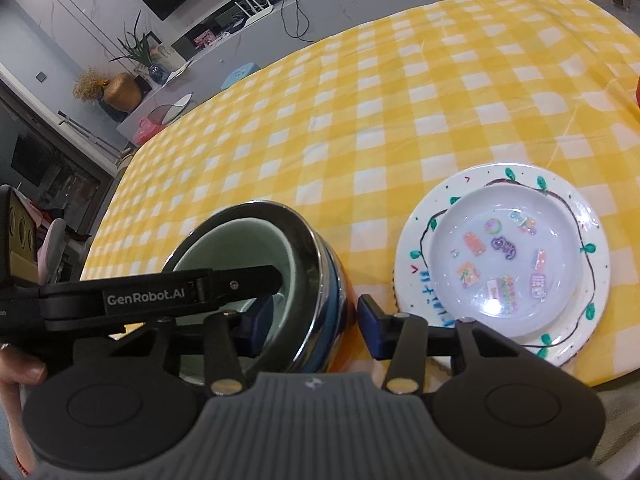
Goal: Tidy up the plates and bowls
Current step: 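Close both grippers on the bowl stack rim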
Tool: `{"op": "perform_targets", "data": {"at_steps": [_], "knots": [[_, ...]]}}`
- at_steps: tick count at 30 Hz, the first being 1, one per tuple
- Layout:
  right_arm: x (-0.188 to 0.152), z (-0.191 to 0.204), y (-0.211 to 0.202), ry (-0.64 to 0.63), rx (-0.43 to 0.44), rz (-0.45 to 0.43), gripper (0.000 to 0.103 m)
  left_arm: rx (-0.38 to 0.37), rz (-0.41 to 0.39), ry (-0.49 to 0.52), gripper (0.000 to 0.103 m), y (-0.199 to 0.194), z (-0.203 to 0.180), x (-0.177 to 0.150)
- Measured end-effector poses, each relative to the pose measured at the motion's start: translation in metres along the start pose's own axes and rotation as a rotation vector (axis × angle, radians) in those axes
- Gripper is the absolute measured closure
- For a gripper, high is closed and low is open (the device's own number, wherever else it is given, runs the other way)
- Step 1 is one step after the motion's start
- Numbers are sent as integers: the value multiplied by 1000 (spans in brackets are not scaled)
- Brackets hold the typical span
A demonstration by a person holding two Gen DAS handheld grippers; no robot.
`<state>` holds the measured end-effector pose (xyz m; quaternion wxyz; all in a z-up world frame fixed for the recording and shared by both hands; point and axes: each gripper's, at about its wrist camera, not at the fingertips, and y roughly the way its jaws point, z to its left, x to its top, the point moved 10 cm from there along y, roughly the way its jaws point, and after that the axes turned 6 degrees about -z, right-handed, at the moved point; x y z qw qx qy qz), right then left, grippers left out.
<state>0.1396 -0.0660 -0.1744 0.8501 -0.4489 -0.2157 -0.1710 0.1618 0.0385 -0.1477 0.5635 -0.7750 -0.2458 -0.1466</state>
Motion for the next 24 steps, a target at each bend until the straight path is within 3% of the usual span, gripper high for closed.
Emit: {"op": "perform_targets", "data": {"at_steps": [14,24], "knots": [[-6,-5,13,46,-35,33,58,-90,26,-182,29,7,14,-4],[-7,-9,9,73,-38,35,60,-96,81,-248,25,7,22,-16]]}}
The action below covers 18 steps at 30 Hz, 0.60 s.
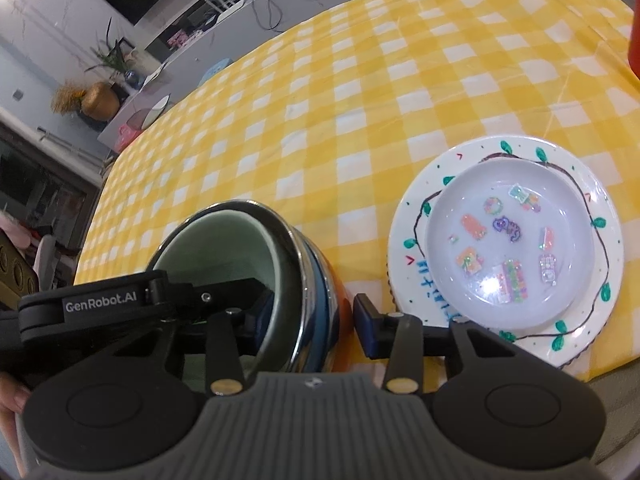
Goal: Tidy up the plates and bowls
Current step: 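Close both grippers on the bowl stack rim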
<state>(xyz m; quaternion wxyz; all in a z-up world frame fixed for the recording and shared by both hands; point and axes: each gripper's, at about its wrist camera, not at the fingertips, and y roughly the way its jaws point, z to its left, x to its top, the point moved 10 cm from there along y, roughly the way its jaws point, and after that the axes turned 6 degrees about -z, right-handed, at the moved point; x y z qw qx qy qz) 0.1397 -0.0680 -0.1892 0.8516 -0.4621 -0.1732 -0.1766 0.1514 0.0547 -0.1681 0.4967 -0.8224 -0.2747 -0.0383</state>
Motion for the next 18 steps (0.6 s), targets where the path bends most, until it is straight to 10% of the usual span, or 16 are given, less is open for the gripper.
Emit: {"op": "perform_targets", "data": {"at_steps": [7,18], "knots": [[-10,7,4,-8,27,40,47,115,-37,61,20,-22,13,3],[-11,-2,5,127,23,38,54,-48,26,-109,37,-8,10,-7]]}}
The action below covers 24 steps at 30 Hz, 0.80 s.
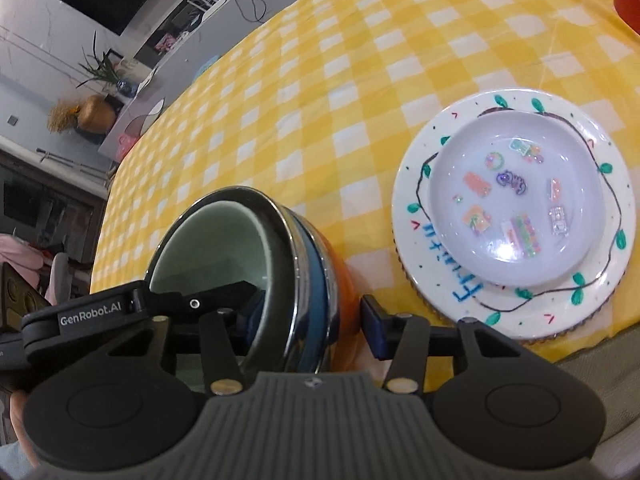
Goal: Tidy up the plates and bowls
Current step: 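Close both grippers on the bowl stack rim, then lift the bowl stack with both grippers and carry it over the plate stack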
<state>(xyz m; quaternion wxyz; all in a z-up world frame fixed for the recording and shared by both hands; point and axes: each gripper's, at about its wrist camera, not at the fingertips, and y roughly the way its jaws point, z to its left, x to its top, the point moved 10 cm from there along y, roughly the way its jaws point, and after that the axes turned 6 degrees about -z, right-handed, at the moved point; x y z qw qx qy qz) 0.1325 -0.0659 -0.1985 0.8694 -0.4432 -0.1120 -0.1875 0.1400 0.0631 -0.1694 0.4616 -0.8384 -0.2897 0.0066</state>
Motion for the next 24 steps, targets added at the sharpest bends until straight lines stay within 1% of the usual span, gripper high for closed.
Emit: {"op": "perform_targets", "data": {"at_steps": [2,7,14,19,24], "knots": [[0,0,0,7,-5,-8,54,3,-9,-1,37,0,-1,-1],[0,-4,-3,30,6,-27,55,21,-21,46,36,-1,-6,0],[6,-1,-22,28,27,-59,56,-16,-26,64,36,-13,-18,2],[14,2,-39,30,30,-65,56,-14,-37,94,36,-20,-35,4],[29,-5,-57,67,30,-71,56,-39,-2,123,37,-15,-60,6]]}}
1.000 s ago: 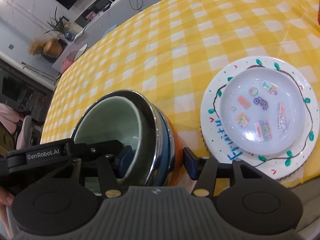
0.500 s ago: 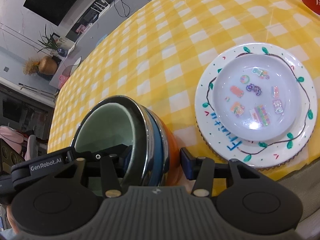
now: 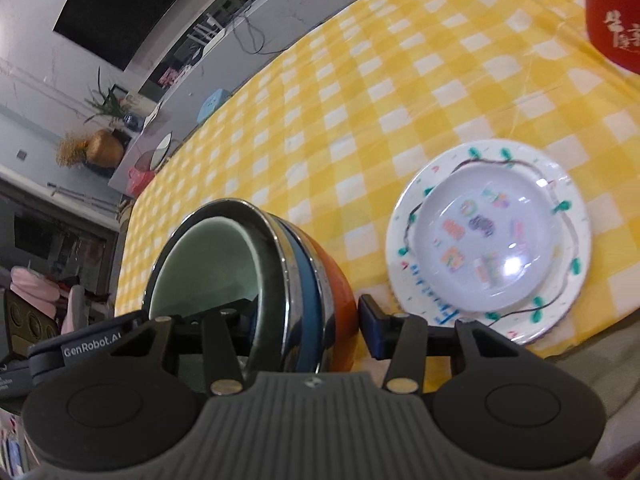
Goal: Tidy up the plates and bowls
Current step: 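Lift the bowl stack with both grippers and carry it over the plate stack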
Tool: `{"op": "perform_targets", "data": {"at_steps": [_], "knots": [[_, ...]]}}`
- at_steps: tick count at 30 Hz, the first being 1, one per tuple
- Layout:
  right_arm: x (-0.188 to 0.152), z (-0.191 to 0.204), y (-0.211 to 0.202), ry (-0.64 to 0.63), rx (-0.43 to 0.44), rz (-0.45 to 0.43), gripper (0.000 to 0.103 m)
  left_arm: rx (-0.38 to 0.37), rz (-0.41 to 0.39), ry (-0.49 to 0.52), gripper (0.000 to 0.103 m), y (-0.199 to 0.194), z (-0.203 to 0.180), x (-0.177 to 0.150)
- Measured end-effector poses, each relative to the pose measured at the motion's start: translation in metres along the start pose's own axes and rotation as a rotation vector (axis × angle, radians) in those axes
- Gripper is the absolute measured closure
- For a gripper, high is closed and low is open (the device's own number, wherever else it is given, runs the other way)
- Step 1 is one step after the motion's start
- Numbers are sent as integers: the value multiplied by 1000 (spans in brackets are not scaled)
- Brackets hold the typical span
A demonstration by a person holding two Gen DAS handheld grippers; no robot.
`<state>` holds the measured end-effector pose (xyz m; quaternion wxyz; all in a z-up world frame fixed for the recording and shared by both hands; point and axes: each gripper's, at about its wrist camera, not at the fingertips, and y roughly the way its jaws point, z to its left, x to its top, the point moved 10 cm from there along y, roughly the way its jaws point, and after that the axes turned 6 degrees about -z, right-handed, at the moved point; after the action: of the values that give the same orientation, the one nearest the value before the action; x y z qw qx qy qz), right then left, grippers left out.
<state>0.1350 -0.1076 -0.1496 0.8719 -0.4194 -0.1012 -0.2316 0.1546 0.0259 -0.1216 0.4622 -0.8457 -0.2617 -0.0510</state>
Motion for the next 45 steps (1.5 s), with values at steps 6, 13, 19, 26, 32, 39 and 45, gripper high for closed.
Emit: {"op": "perform_targets", "data": {"at_steps": [6,13,19,26,32,39,45], "knots": [[19,-18,-23,33,-34,-9,56,-18,36,37,37,18,-33,2],[38,-47,-48,51,-76,-29,56,-48,81,79,37,47,-70,1],[49,-77,-50,89,-100,-32,56,-41,104,99,37,77,-83,-4],[49,-102,-32,113,-106,-11,55,-23,116,138,37,100,-82,-13],[50,-101,-28,105,-77,-11,56,-37,112,127,37,99,-78,-11],[54,-96,-31,41,-50,-87,40,-62,-8,166,30,74,-84,-1],[72,-88,-62,-47,-88,-283,9,-54,-244,246,15,15,-92,21]]}}
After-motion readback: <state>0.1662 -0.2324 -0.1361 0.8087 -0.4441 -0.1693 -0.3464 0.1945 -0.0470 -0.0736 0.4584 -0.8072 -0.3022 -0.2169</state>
